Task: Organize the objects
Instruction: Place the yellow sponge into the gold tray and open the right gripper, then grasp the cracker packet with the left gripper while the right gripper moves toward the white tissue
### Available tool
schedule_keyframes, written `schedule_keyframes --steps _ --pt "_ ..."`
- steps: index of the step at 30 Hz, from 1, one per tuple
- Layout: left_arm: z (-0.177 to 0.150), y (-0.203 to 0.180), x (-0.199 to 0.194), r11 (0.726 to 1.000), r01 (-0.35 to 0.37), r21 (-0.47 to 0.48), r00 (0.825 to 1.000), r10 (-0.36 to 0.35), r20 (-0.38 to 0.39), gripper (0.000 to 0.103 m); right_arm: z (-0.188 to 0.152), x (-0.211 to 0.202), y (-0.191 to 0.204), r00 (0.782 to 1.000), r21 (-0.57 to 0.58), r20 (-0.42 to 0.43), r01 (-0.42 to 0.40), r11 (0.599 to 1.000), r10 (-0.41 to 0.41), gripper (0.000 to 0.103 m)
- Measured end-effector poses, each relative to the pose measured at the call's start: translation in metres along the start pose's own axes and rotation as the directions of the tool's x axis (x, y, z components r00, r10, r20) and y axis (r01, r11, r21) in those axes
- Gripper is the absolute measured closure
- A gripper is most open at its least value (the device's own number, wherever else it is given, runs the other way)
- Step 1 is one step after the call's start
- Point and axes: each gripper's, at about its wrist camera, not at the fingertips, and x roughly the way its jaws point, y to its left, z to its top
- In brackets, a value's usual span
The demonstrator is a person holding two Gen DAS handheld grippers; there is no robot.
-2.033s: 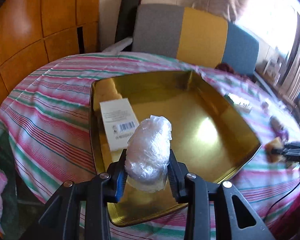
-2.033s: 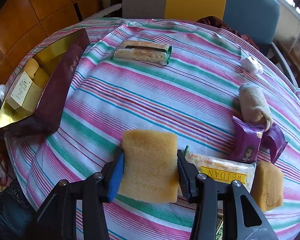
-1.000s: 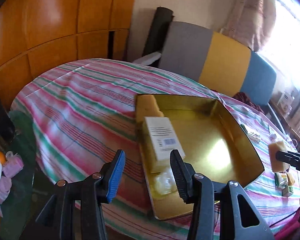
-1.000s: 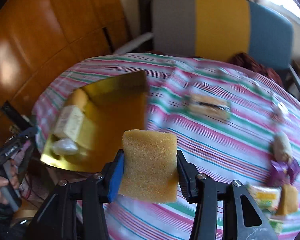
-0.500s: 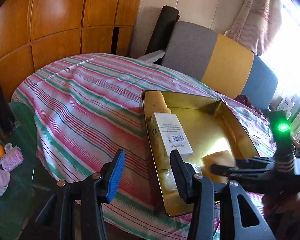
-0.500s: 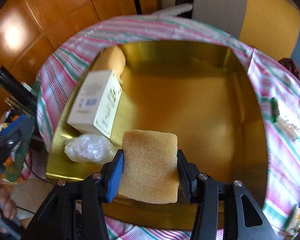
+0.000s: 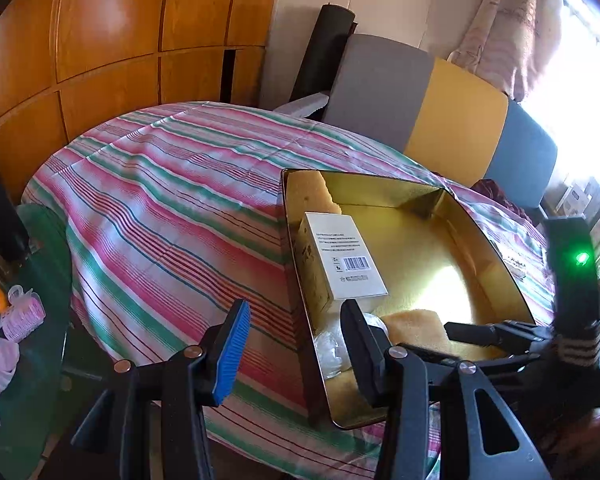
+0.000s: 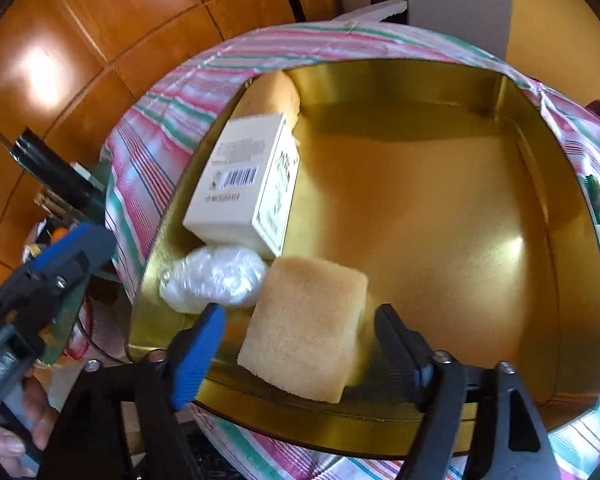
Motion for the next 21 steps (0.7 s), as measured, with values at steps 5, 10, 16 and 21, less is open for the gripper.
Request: schedule_keyframes --steps 5,10,16,21 --pt "0.001 -0.008 -0.005 0.999 -0.021 0.026 1.000 0.020 0.016 0.056 -0.002 -0.019 -0.005 0.999 0.040 0.051 -0.011 0.999 0.009 0.013" --pt "0.001 -0.020 -0.011 0.998 -0.018 0.064 0.999 0.016 0.031 0.056 -0.010 -0.047 -0.018 0.995 0.065 0.102 0.009 0.998 -0.016 0.011" --pt "-0.001 -0.039 -0.015 0.993 0.003 0.115 0.999 -0.006 0.031 0.056 -0.016 -0.067 -0.025 0.986 0.089 0.163 0.028 0.996 -0.043 0.008" --pt "-0.002 -0.055 -0.015 0.988 0.018 0.153 0.999 -0.022 0.025 0.056 -0.024 -0.089 -0.045 0.976 0.132 0.203 0.046 0.990 -0.073 0.007"
